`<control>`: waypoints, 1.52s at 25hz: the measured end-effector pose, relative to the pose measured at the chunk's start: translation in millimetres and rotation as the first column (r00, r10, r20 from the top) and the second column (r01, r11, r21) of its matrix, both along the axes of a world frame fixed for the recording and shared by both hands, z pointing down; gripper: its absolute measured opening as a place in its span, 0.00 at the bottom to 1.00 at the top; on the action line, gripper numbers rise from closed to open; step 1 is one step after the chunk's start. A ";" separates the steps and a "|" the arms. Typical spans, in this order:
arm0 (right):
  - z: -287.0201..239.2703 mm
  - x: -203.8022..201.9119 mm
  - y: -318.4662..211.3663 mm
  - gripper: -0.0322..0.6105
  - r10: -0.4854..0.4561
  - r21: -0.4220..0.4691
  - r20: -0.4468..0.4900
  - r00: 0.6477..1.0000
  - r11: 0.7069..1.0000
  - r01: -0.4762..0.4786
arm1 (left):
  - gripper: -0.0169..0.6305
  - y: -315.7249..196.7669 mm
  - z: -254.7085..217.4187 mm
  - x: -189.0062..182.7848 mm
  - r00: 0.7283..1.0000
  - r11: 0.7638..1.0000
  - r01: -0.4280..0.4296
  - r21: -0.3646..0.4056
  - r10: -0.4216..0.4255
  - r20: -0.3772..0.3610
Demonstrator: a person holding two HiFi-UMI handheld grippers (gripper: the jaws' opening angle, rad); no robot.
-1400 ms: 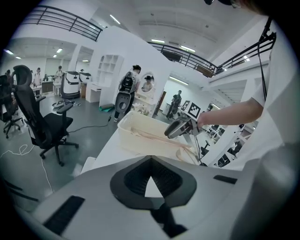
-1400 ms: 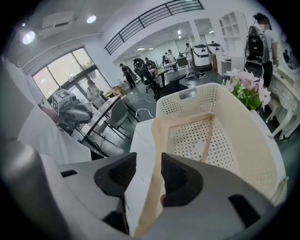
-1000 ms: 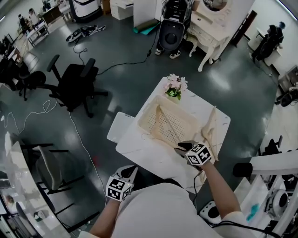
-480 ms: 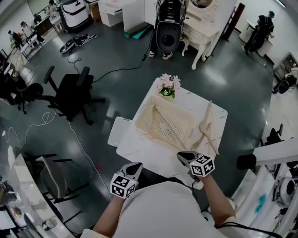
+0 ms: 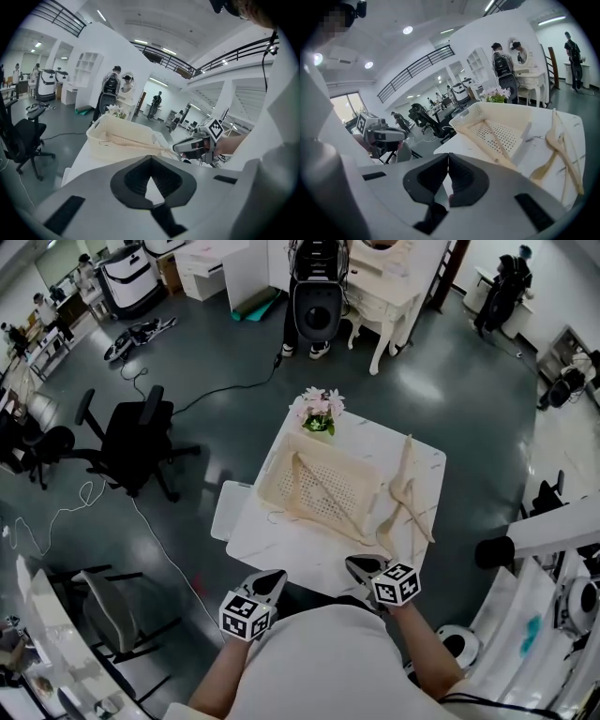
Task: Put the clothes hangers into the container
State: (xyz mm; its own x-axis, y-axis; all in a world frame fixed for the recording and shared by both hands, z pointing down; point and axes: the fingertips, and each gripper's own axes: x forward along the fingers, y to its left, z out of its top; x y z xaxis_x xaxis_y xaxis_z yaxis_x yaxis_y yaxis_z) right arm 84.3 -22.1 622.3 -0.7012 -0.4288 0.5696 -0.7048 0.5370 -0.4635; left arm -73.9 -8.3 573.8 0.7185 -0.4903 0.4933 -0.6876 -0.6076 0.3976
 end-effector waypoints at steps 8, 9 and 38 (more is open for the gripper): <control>-2.2 11.5 6.6 0.08 -0.007 0.009 -0.020 1.000 1.000 0.007 | 0.04 0.8 -1.1 15.7 0.999 0.999 -0.046 -0.001 0.046 0.000; -2.3 13.6 6.8 0.08 -0.004 0.008 -0.022 1.000 1.000 0.004 | 0.04 0.4 -0.1 16.5 0.999 0.999 -0.048 -0.002 0.048 0.005; 85.1 183.2 -5.6 0.11 0.135 -0.084 -0.275 0.952 0.983 -0.163 | 0.04 1.5 28.9 43.4 0.995 0.993 -0.019 -0.119 0.031 0.097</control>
